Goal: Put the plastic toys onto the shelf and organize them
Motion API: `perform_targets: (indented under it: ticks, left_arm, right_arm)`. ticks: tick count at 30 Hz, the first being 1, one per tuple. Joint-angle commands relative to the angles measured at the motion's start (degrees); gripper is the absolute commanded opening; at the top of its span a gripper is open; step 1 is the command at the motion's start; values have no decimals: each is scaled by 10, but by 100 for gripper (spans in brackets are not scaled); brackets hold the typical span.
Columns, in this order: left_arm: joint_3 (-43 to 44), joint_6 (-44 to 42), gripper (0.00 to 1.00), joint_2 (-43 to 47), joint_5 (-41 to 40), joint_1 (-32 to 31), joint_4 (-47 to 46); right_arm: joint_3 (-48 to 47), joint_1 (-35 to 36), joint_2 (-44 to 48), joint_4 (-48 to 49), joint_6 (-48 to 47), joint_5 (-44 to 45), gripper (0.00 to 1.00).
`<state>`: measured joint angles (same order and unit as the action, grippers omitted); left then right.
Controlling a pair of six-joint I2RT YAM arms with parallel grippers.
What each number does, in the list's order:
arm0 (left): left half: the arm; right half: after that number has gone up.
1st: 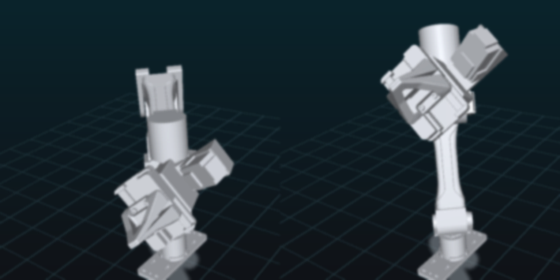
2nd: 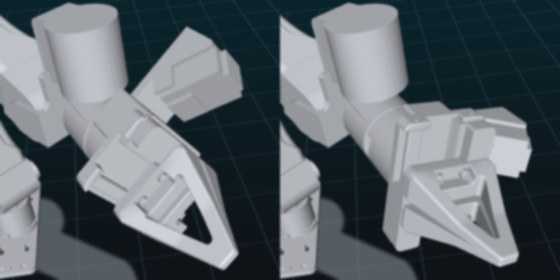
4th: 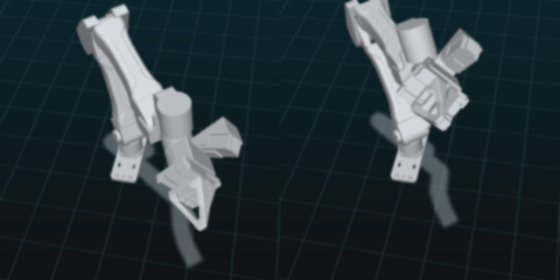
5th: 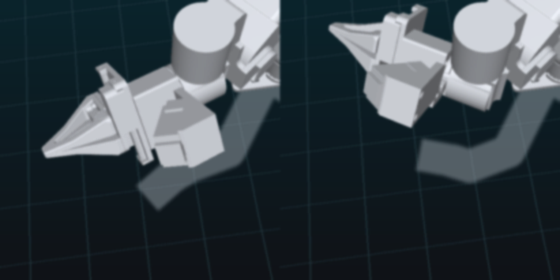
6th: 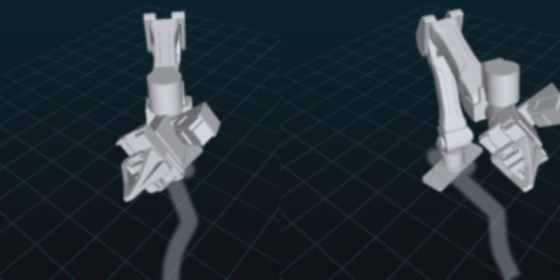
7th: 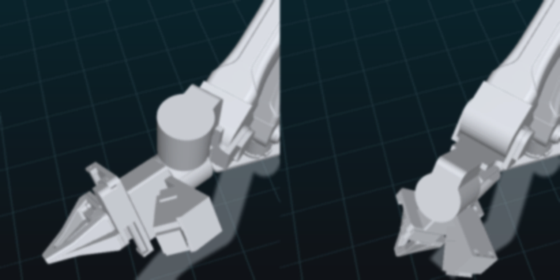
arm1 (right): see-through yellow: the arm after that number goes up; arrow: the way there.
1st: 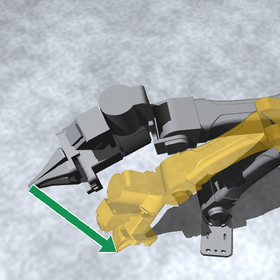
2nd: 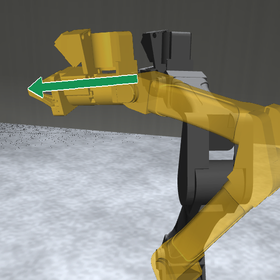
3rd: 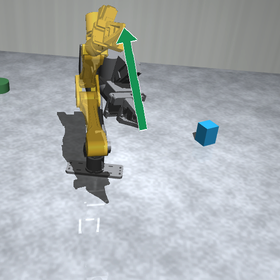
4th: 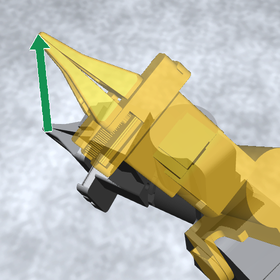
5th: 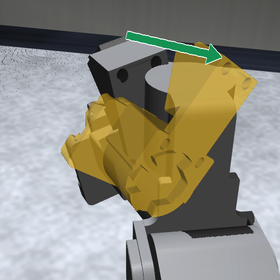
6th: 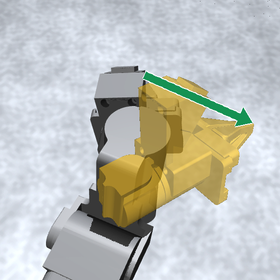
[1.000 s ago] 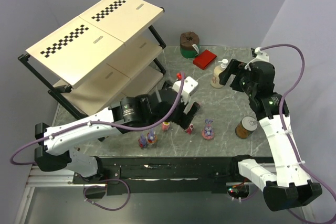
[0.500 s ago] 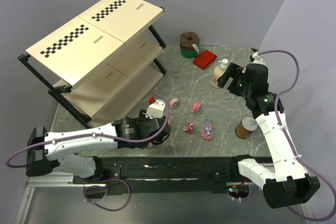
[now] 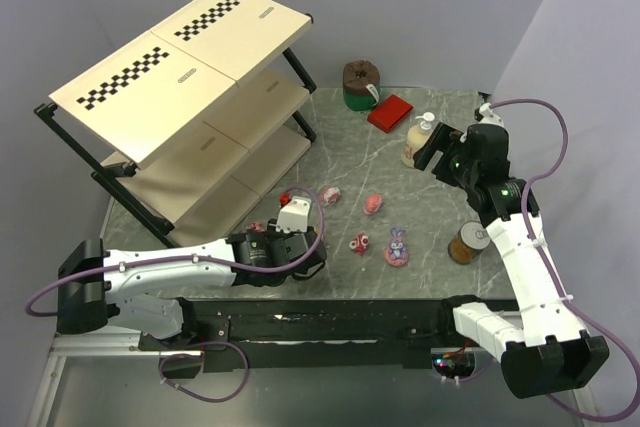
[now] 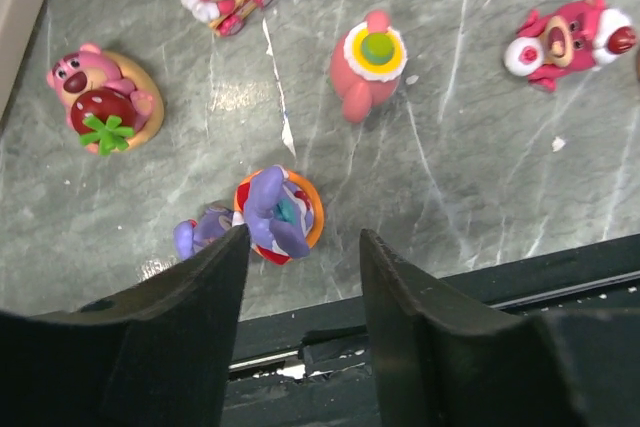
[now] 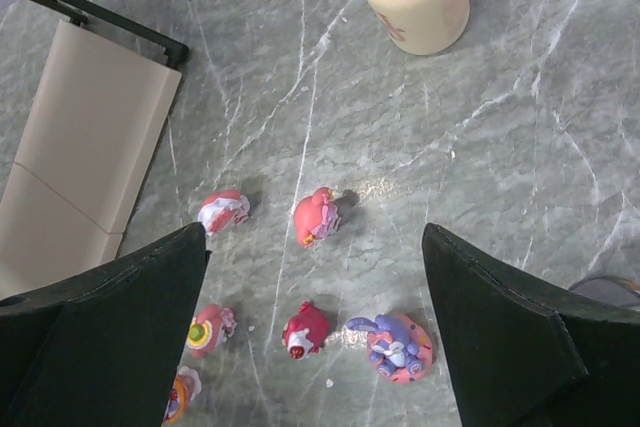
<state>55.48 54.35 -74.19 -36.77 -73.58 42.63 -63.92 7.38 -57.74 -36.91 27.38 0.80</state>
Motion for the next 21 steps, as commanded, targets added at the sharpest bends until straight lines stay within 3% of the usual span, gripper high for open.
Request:
perform_targets:
  ticks: [1,11,14,15,21]
  left_arm:
    - [-16,22,52,-7,0,4,-25]
    - [-26,25,34,-24,-5,14,-43]
    - [-20,23,17,-30,-19,15,-41]
    - [-16,21,3,-33,-23,14,-35]
    - [66,-41,1,-18,-55,15,8]
  right_arm:
    - [6,4,17,2,-5,9,94]
    - [11,4,21,-3,-14,29,94]
    - [5,4,18,-3,-15,32,94]
    - [1,4,15,-4,-18,32,94]
    - [-19,4,3,-3,-18,31,94]
